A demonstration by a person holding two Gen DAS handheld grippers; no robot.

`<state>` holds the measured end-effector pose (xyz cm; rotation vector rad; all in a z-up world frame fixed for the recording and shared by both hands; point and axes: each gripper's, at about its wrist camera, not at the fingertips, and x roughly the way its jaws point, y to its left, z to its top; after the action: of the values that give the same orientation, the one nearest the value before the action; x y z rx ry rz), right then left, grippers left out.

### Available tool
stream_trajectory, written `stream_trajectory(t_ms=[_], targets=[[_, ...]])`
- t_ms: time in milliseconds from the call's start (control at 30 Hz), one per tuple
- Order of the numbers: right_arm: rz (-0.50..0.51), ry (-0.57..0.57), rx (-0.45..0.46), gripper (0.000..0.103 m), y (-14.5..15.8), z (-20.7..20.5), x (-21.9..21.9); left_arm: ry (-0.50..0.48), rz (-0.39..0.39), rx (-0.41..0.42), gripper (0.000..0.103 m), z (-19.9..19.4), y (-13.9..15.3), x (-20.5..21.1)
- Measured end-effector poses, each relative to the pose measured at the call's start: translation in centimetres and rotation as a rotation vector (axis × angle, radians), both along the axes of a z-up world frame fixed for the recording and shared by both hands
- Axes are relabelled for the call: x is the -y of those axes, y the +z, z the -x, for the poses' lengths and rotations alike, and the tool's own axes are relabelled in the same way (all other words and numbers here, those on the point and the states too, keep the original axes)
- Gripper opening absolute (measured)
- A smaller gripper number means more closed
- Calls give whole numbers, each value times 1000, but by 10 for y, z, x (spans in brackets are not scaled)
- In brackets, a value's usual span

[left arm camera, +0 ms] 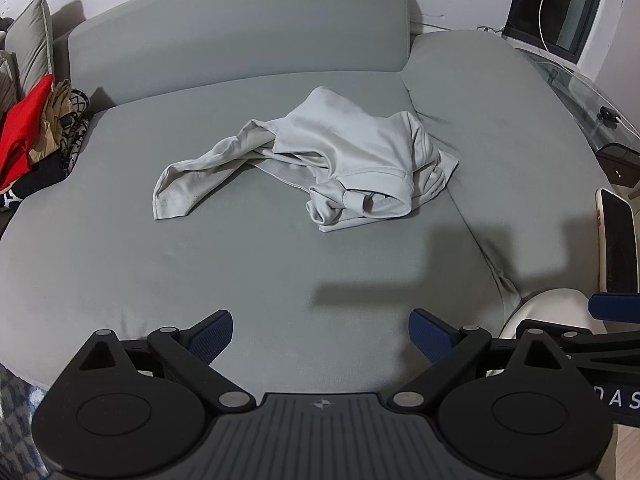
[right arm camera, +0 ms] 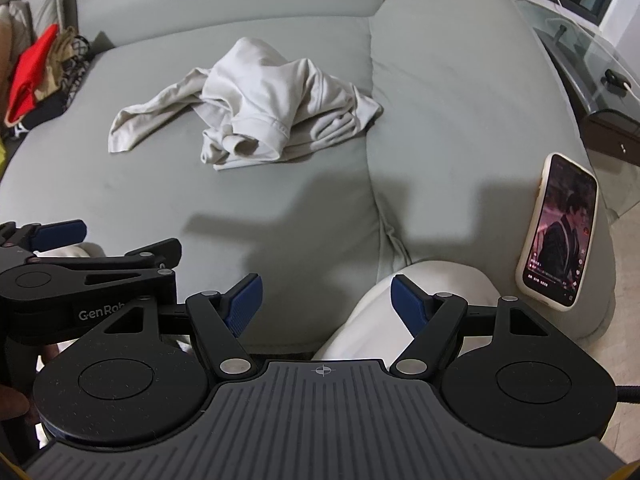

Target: Fold clothes

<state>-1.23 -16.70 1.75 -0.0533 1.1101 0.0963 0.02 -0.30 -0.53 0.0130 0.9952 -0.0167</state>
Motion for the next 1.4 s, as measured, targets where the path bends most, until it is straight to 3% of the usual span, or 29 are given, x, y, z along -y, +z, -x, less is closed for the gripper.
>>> stream_trajectory(t_ms=[1400], targets=[[-2,-5,-17,76,4,-3,-1,-8,-4,0,95,0,0,1]])
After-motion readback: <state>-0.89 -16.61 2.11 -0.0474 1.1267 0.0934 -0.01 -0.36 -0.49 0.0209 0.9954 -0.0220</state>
